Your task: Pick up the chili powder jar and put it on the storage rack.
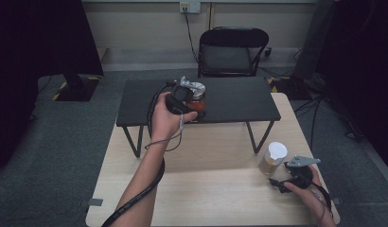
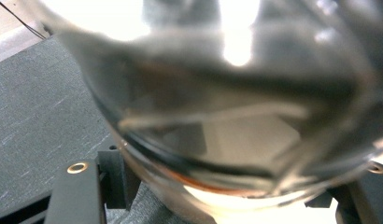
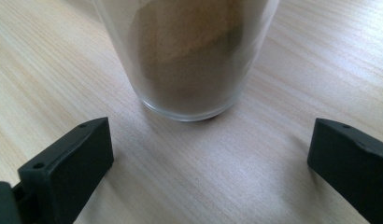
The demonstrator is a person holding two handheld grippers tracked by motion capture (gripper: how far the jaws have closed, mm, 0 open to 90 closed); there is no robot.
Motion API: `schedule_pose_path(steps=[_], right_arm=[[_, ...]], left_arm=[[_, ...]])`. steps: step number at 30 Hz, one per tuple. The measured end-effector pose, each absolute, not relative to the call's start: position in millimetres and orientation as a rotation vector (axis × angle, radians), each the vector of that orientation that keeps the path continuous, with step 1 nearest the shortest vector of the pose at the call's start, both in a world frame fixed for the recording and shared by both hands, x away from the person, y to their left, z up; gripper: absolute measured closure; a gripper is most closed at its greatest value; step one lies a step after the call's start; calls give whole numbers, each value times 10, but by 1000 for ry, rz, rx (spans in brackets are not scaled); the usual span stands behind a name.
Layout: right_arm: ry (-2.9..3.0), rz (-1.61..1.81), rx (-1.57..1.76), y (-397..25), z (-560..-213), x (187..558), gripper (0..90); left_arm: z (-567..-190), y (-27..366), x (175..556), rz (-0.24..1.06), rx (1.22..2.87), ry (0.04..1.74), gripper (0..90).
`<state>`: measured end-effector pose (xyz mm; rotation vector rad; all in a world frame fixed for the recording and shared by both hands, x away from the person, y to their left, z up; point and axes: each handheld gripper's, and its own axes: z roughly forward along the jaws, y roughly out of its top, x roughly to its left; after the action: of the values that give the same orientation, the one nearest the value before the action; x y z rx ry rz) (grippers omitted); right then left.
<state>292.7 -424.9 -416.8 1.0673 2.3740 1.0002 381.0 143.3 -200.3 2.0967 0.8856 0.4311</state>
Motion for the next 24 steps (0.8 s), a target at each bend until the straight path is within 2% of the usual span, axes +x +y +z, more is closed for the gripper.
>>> schedule_pose_path(steps=[24], right_arm=[[2374,1000,1068,-4249,-4168,2927,0]], left_arm=[[-2045,1409,3811,459,2073,888,297]])
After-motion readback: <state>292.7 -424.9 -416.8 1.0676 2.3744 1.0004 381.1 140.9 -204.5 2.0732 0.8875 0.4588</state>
